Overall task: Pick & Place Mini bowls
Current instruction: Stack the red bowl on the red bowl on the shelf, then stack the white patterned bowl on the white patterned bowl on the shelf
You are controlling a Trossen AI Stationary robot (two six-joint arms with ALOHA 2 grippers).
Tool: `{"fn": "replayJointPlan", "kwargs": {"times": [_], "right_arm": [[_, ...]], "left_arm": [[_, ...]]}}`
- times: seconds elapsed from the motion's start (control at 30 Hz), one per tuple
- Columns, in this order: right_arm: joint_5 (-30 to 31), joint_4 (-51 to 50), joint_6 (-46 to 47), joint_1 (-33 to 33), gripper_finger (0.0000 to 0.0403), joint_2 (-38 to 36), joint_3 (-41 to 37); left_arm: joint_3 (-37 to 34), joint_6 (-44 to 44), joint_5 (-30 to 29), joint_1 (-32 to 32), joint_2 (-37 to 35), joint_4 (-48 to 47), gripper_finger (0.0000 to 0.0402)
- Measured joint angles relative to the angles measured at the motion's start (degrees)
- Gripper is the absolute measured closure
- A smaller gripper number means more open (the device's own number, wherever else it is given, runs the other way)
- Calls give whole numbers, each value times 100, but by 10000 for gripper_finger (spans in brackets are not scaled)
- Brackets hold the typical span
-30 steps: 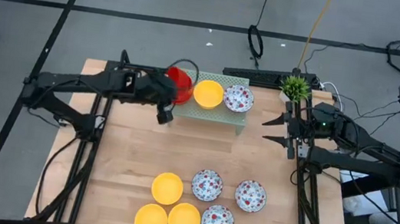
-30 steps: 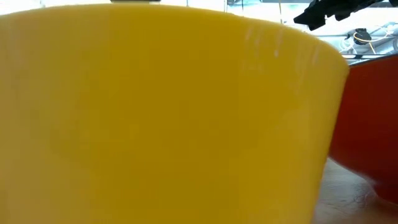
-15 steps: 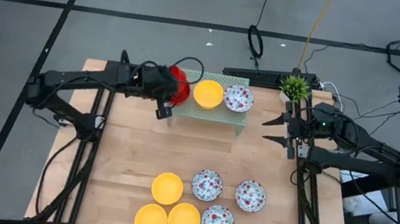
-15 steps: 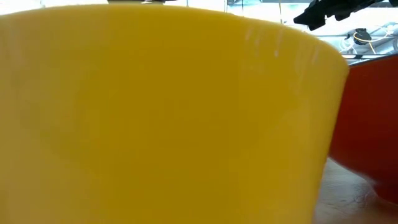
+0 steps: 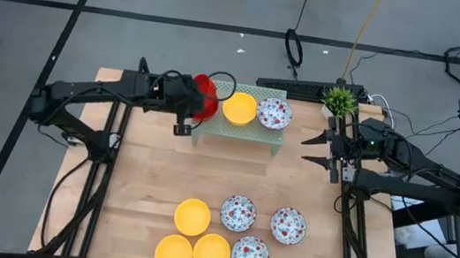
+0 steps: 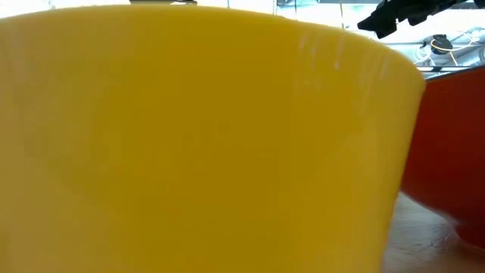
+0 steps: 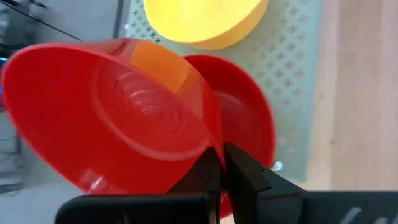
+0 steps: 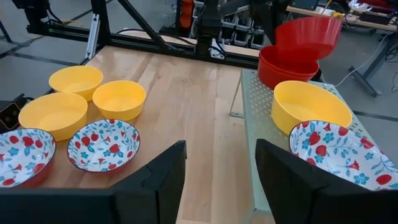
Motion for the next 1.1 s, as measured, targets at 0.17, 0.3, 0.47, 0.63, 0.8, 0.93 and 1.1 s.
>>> {"fn": "replayJointPlan", "kwargs": {"times": [0.17,0.3,0.47,0.63,0.8,0.93,1.1], "right_arm": [[-1,0,-4,0,220,0,1],[1,0,-11,0,220,0,1],[1,0,-15,0,220,0,1],[0,0,-15,0,220,0,1],[-1,0,-17,0,220,0,1],[-1,-2,-17,0,220,0,1],[-4,-5,131,0,220,0,0]], "left_arm": [[0,136,-451,-85,0,46,394],[0,134,-492,-187,0,46,360],[0,134,-502,-348,0,46,321],[0,132,-822,-500,0,50,315],[123,55,-1095,-642,0,49,314],[504,-238,-1108,-803,0,56,314],[1009,-1742,-827,-1054,-4,34,314]]}}
